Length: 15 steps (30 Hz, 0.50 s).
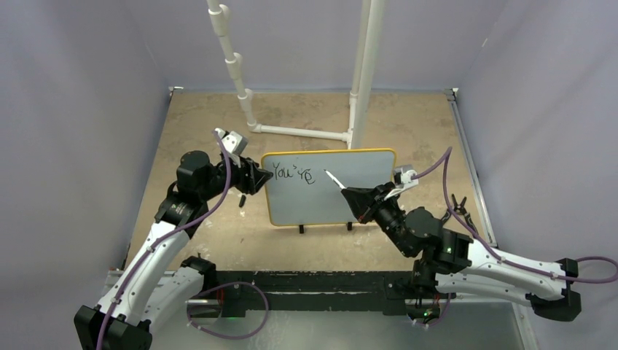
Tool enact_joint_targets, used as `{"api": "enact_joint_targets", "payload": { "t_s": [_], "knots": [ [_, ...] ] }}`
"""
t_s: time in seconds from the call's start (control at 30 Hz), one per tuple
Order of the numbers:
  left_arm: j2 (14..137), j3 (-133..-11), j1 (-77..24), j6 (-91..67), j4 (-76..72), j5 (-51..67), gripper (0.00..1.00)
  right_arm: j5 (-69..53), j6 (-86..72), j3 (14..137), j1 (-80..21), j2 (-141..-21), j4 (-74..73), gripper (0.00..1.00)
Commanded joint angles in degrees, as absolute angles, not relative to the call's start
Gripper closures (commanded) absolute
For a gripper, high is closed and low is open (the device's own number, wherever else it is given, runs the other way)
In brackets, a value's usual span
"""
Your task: Write a sentence on the whiteboard
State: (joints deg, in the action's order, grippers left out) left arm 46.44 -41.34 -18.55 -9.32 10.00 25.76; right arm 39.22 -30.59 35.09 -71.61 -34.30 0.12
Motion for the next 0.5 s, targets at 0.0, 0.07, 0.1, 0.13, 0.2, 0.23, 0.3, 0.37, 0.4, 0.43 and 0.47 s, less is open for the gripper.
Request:
{"api": "enact_joint_targets", "payload": {
  "t_s": [0.0,0.07,0.1,0.13,0.2,0.23,0.3,0.37,0.4,0.43,0.47],
  "knots": [
    [45.8,-42.8,-18.7,-8.6,10.1,25.9,0.42,38.8,-28.9,37.5,-71.5,-35.2,-5.7,1.0],
    [46.1,-44.3,-18.7,-8.2,10.8,25.3,0.36,38.8,-28.3,38.1,-71.5,-35.6,-7.0,1.0],
    [46.4,-45.3,-18.7,-7.9,11.2,25.0,0.33,38.8,-27.9,38.2,-71.5,-35.7,-7.3,1.0],
    [46.8,-46.4,-18.8,-7.6,11.5,24.7,0.31,38.6,-27.6,38.2,-71.5,-35.7,-7.6,1.0],
    [47.9,-48.9,-18.8,-7.0,12.1,23.9,0.28,38.2,-27.0,38.0,-71.5,-35.7,-7.9,1.0],
    [48.7,-50.3,-18.8,-6.7,12.3,23.6,0.27,38.2,-26.6,37.9,-71.5,-35.7,-8.0,1.0],
    [50.4,-53.4,-18.8,-5.9,12.5,23.5,0.26,38.2,-25.9,37.7,-71.5,-35.6,-8.1,1.0],
    [52.4,-56.0,-18.8,-4.8,12.4,24.1,0.25,38.0,-25.4,37.5,-71.5,-35.3,-8.0,1.0],
    [53.7,-57.1,-18.9,-4.3,12.4,24.7,0.25,38.1,-25.3,37.3,-71.5,-35.2,-8.0,1.0],
    [54.9,-58.4,-19.0,-3.8,12.2,25.4,0.25,38.1,-25.2,37.1,-71.5,-34.9,-7.9,1.0],
    [56.1,-59.8,-19.3,-3.3,12.1,26.3,0.25,38.1,-25.0,36.8,-71.5,-34.6,-7.7,1.0]
  ]
}}
